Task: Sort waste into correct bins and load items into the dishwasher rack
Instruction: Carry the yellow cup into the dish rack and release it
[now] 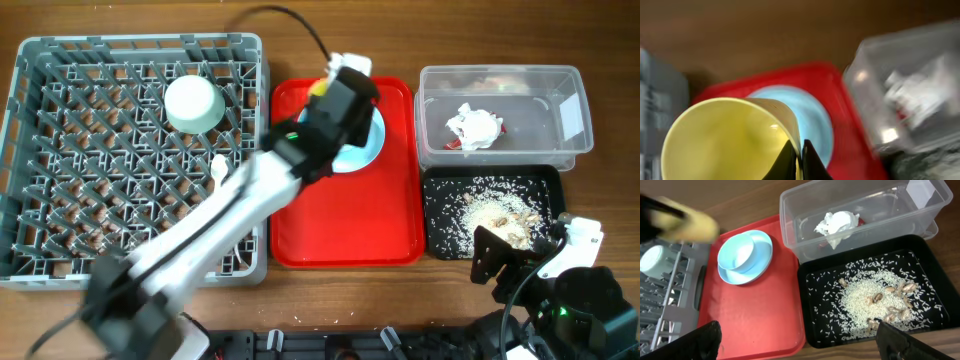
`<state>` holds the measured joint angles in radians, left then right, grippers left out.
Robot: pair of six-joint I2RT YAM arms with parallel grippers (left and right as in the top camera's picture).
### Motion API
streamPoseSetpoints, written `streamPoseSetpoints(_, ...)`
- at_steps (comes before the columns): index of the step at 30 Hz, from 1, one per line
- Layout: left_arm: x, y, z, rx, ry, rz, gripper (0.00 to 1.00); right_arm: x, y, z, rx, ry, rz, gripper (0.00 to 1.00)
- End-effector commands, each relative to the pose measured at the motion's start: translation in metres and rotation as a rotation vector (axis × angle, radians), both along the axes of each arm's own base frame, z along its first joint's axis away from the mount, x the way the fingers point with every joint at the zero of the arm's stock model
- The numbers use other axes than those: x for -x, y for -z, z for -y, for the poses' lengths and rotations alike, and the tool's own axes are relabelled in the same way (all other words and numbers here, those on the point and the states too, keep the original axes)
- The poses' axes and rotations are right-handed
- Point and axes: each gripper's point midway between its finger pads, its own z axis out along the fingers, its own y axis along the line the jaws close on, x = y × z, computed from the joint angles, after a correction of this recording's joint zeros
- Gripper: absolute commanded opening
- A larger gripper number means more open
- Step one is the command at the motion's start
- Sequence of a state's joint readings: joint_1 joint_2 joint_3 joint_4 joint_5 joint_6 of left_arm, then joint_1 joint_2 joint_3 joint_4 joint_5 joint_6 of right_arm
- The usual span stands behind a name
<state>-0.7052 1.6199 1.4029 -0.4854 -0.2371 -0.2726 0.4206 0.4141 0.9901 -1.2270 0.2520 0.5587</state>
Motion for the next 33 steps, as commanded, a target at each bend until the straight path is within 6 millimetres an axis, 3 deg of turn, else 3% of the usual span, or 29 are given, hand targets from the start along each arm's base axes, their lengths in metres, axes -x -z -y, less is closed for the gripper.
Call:
streamPoseSetpoints(1,0.023,-0.109,-0.046,0.258,-0.033,0.089,0.04,0.0,-0.002,0.002,0.007,0.006,0.011,1.0)
streamPoseSetpoints(2,0.033,-0.114,-0.062,0.323,-0.028,0.033,0.04,0.0,-0.002,0.002,0.007,0.006,0.011,1.0)
streamPoseSetpoints(4,0.044,-0.107,-0.09,0.4,-0.02,-0.099,0.04,0.0,-0.002,0.002,0.006,0.006,0.011,1.0)
streamPoseSetpoints(7,0.058,-0.077,-0.135,0.53,-0.002,-0.347,0.04,0.0,-0.002,0.002,0.007,0.006,0.011,1.0)
streamPoseSetpoints(10,0.064,-0.057,-0.16,0.734,0.111,-0.488,0.04,0.0,-0.002,0.002,0.007,0.006,0.011,1.0)
streamPoseSetpoints(14,0.047,-0.015,-0.212,1.057,0.074,-0.583,0.04,0.0,-0.002,0.002,0.007,0.006,0.011,1.0)
streamPoseSetpoints(17,0.031,-0.006,-0.253,1.262,0.047,-0.549,0.04,0.0,-0.002,0.002,0.007,0.006,0.011,1.0)
streamPoseSetpoints(19,0.021,0.016,-0.278,1.329,-0.024,-0.565,0.04,0.0,-0.002,0.002,0.007,0.006,0.011,1.0)
streamPoseSetpoints(23,0.016,0.065,-0.288,1.333,-0.13,-0.676,0.04,0.0,-0.002,0.002,0.007,0.006,0.011,1.0)
streamPoseSetpoints(26,0.017,0.078,-0.298,1.302,-0.183,-0.692,0.04,0.0,-0.002,0.002,0.007,0.006,0.011,1.0)
streamPoseSetpoints(30,0.028,0.113,-0.317,1.13,-0.326,-0.754,0.04,0.0,-0.002,0.002,0.007,0.006,0.011,1.0)
streamPoseSetpoints(33,0.029,0.118,-0.322,1.111,-0.359,-0.764,0.04,0.0,-0.002,0.002,0.007,0.006,0.011,1.0)
